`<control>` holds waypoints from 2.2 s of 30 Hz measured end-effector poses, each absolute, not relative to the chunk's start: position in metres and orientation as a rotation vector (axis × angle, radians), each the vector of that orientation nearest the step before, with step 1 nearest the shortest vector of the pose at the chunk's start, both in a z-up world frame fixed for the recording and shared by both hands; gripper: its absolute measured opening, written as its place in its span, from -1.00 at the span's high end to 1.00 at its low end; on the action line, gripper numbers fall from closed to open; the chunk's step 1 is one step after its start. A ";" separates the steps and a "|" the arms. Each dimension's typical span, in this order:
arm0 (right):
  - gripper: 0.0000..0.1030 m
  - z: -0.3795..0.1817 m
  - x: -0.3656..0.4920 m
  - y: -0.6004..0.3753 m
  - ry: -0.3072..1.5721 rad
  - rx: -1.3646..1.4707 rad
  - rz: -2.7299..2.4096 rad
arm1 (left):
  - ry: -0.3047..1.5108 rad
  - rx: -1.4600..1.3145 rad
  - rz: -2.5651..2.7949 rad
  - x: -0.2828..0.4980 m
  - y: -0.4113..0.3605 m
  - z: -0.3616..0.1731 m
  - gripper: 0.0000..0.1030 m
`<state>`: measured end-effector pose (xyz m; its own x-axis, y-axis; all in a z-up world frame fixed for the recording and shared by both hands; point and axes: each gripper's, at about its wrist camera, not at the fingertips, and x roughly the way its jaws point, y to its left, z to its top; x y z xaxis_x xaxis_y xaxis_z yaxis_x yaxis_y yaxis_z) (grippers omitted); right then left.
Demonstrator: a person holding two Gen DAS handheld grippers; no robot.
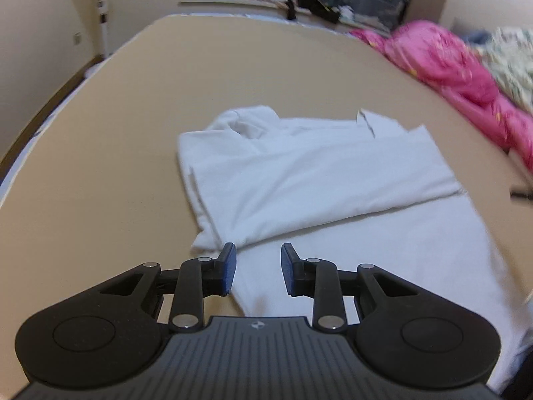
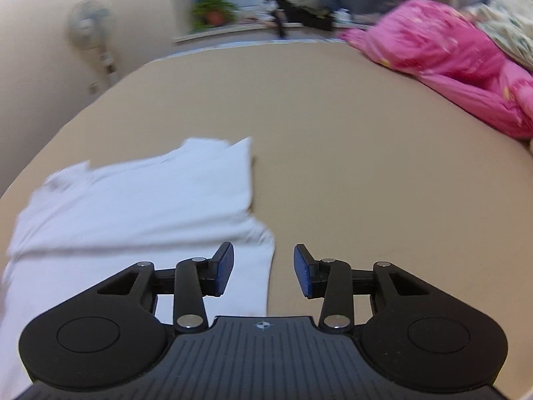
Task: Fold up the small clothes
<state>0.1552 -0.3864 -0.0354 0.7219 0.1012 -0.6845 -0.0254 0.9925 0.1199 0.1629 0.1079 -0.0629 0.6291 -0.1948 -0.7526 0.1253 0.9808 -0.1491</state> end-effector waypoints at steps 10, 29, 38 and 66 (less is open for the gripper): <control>0.09 -0.047 0.043 -0.425 0.831 0.230 0.086 | 0.895 -0.249 -0.146 0.020 0.106 -0.056 0.37; 0.09 -0.106 0.039 -0.423 1.151 0.198 0.048 | 1.213 -0.284 -0.129 -0.018 0.100 -0.126 0.36; 0.07 -0.110 0.038 -0.412 1.166 0.114 0.069 | 1.238 -0.266 -0.107 -0.021 0.091 -0.134 0.47; 0.94 0.078 -0.108 -0.470 0.473 0.621 0.395 | 0.640 -0.266 -0.400 -0.131 0.172 0.104 0.92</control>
